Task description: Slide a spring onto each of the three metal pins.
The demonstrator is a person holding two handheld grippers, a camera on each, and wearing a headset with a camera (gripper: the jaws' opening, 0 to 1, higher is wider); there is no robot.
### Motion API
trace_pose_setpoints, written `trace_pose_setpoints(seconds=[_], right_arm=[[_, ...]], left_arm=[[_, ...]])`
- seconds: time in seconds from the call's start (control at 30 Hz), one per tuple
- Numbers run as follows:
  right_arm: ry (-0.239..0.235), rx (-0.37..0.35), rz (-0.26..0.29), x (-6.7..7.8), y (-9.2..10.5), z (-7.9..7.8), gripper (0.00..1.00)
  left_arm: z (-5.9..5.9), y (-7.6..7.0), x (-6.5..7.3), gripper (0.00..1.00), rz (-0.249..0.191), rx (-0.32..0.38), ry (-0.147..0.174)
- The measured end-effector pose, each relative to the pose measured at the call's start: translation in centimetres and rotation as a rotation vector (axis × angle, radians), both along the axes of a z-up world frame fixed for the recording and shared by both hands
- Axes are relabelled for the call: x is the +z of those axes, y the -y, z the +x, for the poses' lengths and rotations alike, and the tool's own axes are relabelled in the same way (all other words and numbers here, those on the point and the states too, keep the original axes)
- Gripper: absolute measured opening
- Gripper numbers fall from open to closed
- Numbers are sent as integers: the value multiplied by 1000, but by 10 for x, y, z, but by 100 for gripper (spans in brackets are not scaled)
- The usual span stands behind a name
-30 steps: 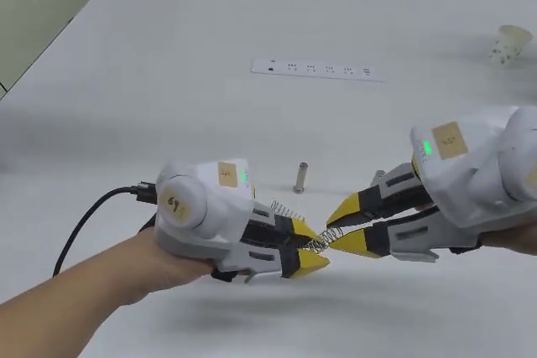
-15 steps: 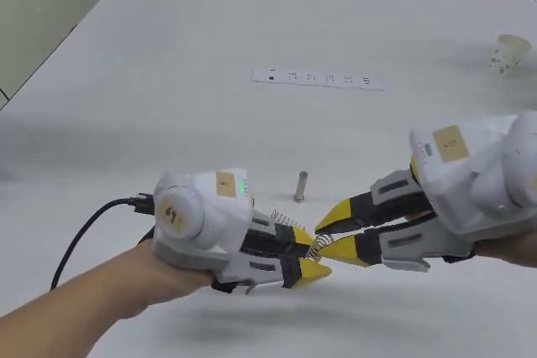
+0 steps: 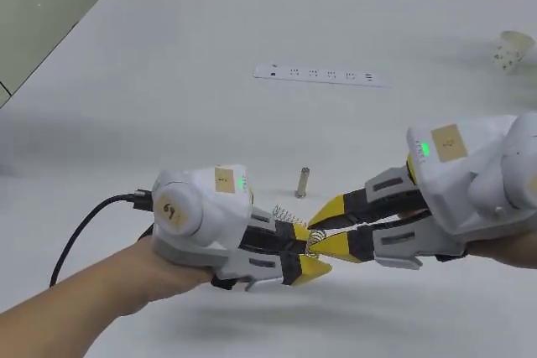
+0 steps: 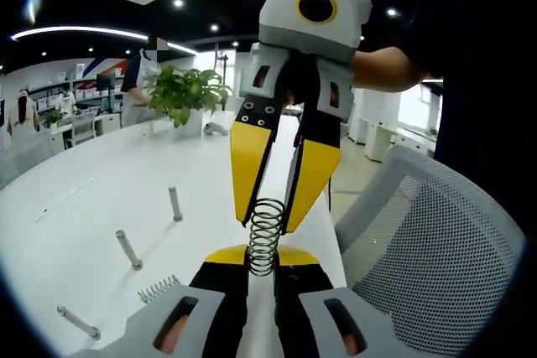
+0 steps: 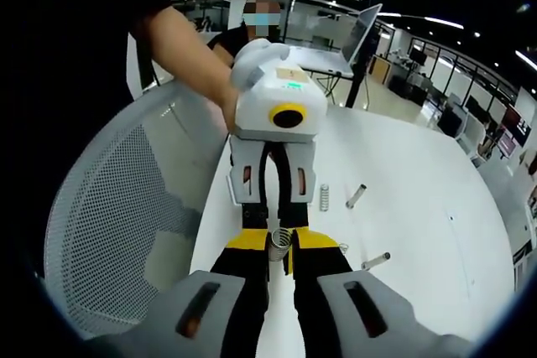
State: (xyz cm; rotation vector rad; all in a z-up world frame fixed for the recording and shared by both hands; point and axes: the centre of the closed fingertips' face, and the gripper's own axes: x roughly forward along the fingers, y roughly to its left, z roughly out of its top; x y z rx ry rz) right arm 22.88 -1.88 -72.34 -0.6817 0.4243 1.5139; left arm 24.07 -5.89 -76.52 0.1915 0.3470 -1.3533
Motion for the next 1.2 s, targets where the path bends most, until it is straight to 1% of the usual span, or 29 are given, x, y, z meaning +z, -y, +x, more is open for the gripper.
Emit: trace_pose_setpoints(seconds=[0.1,0.2,0.27,0.3,0.37,0.53,0.63,0.7,0.77,0.8,0.9,1.2], right_arm=[[18,12,-16,-1,-1,-1,7],[27,18,-22,-1,-2,-1,7],[27,20,-30,-2,-1,0,7],[30,22,-43,-2,-1,0,7],[31,23,-57,-3,0,1,7],[37,30,-72,-3,1,2,7],[49,36,-83,-4,2,3,7],[46,32,-79,-4,2,3,7],[51,31,-81,-4,2,4,7],[50,29,-81,-4,3,4,7],[52,22,-81,-4,3,6,7],[69,13,-85,-4,3,9,7]], left_arm=[[0,0,0,3,3,2,2],[0,0,0,3,0,4,0],[1,0,-1,3,0,8,-1],[1,0,-1,3,1,12,-7],[1,1,-1,3,2,11,2],[4,1,0,4,-6,21,-5],[6,1,2,8,-13,31,-7],[6,0,2,11,-12,35,-6],[7,-2,1,11,-4,38,-2],[7,-3,1,10,-7,39,0],[9,-5,2,13,-12,54,-2],[14,-13,0,27,-4,95,-1]])
